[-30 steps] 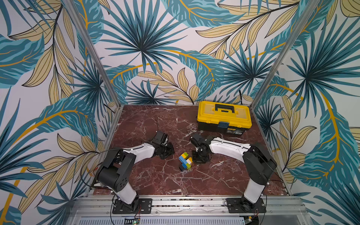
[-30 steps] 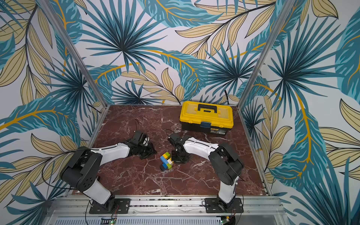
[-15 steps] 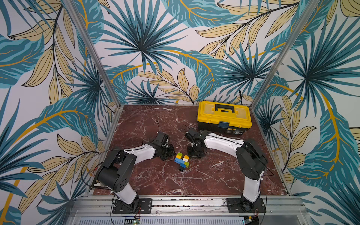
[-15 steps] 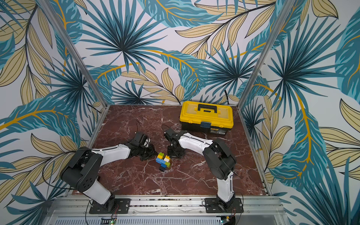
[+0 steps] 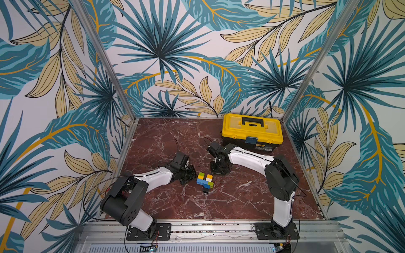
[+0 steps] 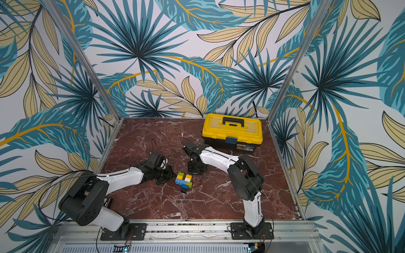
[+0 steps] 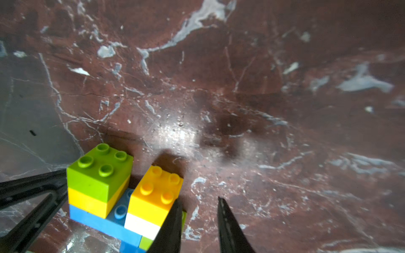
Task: Assemble the number 4 with lego
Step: Place the lego brick at the center of the board.
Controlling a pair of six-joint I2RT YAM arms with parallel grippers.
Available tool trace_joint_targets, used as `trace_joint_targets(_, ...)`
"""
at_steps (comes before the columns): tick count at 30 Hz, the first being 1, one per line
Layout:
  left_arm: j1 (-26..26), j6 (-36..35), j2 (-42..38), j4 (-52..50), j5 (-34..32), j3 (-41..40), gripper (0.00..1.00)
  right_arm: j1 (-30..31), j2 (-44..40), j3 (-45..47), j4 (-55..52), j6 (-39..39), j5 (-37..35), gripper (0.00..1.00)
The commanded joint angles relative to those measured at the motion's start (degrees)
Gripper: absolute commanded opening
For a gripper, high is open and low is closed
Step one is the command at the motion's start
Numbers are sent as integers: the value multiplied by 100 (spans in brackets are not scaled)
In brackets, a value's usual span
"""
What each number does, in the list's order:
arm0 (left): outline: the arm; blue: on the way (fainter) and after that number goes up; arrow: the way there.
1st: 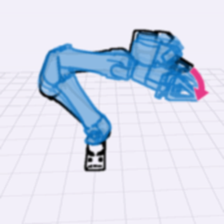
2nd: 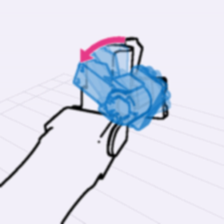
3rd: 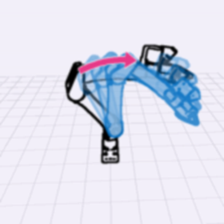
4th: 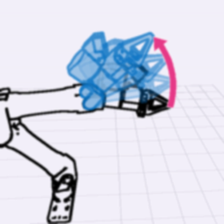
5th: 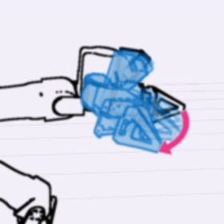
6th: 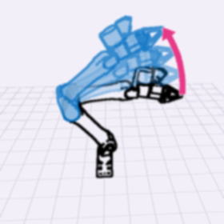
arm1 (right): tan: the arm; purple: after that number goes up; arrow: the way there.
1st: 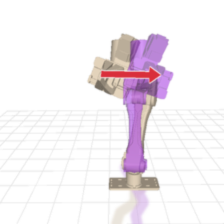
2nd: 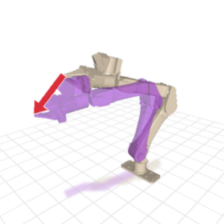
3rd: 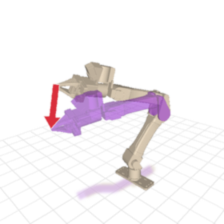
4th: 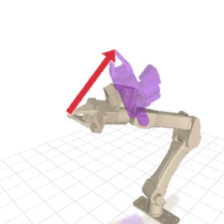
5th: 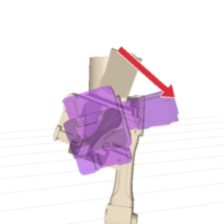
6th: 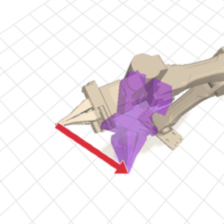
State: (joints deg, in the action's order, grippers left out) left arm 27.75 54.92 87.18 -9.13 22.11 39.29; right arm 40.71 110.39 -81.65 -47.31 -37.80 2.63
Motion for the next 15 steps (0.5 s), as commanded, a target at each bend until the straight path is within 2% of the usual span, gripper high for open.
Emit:
trace_joint_targets(1, 54, 52, -137, -15, 14, -88, 11, -128, -609, -47, -483, 113, -579, 30)
trace_joint_targets(5, 123, 123, -223, -28, -20, -153, 11, -207, -1312, 25, -716, 143, -1242, 30)
trace_joint_targets(12, 317, 316, -278, 3, -29, -275, 11, -221, -2972, 641, -452, 271, -2534, 32)
trace_joint_targets(15, 384, 397, -327, 14, -61, -362, 11, -274, -3477, 839, -357, 304, -2675, 33)
